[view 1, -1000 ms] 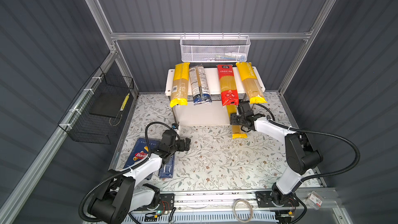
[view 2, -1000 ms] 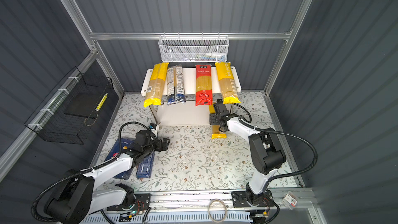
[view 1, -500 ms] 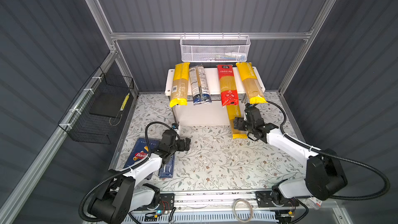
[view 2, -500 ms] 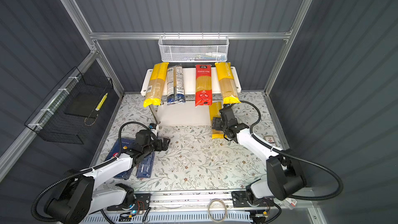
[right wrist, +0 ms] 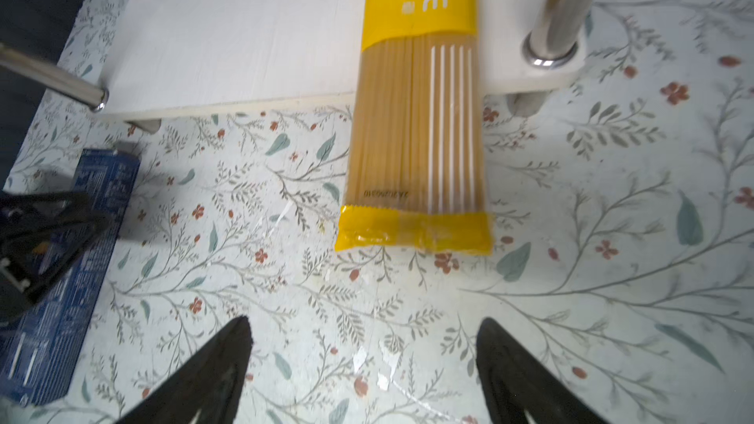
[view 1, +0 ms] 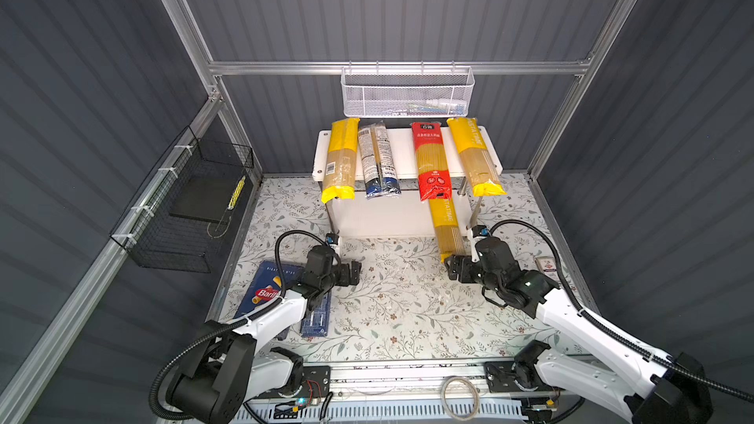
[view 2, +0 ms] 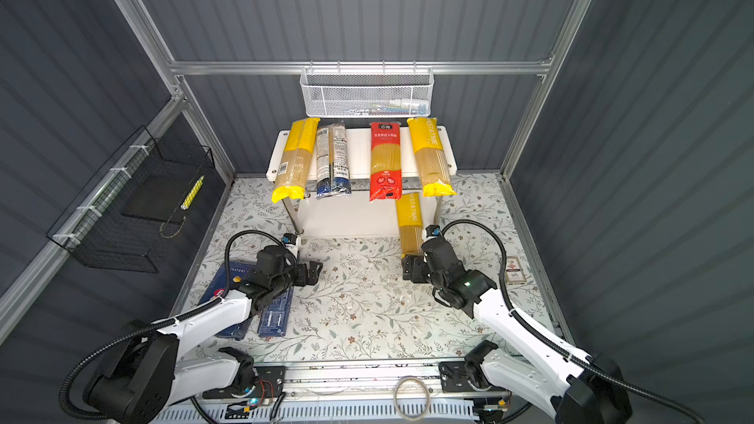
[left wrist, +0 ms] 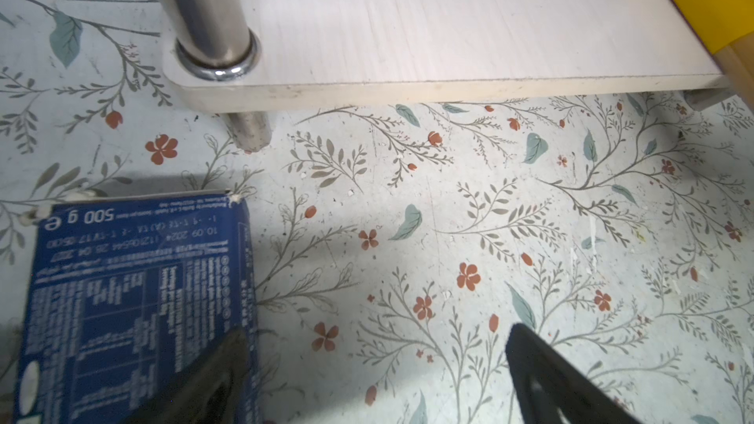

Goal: Arrange pasta packages on shelves
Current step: Place the pasta bag on the shelf.

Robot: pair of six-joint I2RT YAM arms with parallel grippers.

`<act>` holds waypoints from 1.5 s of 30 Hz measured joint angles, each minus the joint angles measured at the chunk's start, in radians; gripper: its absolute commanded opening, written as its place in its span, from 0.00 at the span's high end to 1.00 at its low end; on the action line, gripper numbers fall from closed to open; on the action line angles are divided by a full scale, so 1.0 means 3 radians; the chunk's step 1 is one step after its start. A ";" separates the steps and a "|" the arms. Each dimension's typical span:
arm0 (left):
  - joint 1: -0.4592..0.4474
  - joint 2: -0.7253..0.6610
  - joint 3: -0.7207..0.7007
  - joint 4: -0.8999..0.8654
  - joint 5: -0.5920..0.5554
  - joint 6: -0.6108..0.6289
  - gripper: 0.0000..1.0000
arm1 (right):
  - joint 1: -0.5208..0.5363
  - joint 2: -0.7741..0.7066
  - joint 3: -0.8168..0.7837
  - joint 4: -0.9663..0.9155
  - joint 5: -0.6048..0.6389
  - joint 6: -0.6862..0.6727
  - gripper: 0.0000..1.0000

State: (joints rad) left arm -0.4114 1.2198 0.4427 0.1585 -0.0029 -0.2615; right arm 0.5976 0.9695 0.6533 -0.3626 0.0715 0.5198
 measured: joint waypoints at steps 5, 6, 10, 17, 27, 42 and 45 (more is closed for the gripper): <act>0.0000 0.0000 0.0000 0.0000 0.0000 0.0000 0.00 | 0.0074 -0.0079 -0.0196 -0.0006 -0.0357 0.0019 0.12; 0.0000 0.0000 0.0000 0.0000 0.0000 0.0000 0.00 | 0.0078 -0.0083 -0.0223 0.0009 -0.0398 0.0027 0.12; 0.0000 0.0000 0.0000 0.0000 0.0000 0.0000 0.00 | 0.0078 -0.0048 -0.0338 0.0167 -0.0500 0.0041 0.09; 0.0000 -0.0001 0.0000 0.0000 0.0000 0.0000 0.00 | 0.0067 0.0304 -0.0364 0.0566 -0.0567 -0.0023 0.07; 0.0000 -0.0009 0.0000 0.0001 0.0000 0.0000 0.00 | -0.0025 0.0849 -0.0282 0.0863 -0.0576 -0.0100 0.07; 0.0000 -0.0033 0.0000 0.0000 0.0000 0.0000 0.00 | -0.0131 0.1185 -0.0104 0.1139 -0.0514 -0.0125 0.04; 0.0000 -0.0033 0.0000 0.0001 0.0024 0.0001 0.00 | -0.0156 0.1296 -0.0074 0.1183 -0.0506 -0.0122 0.04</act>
State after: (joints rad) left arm -0.4114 1.2098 0.4427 0.1589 0.0044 -0.2611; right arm 0.5507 1.3582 0.6312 -0.0078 -0.0803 0.4831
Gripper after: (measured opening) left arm 0.997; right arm 0.960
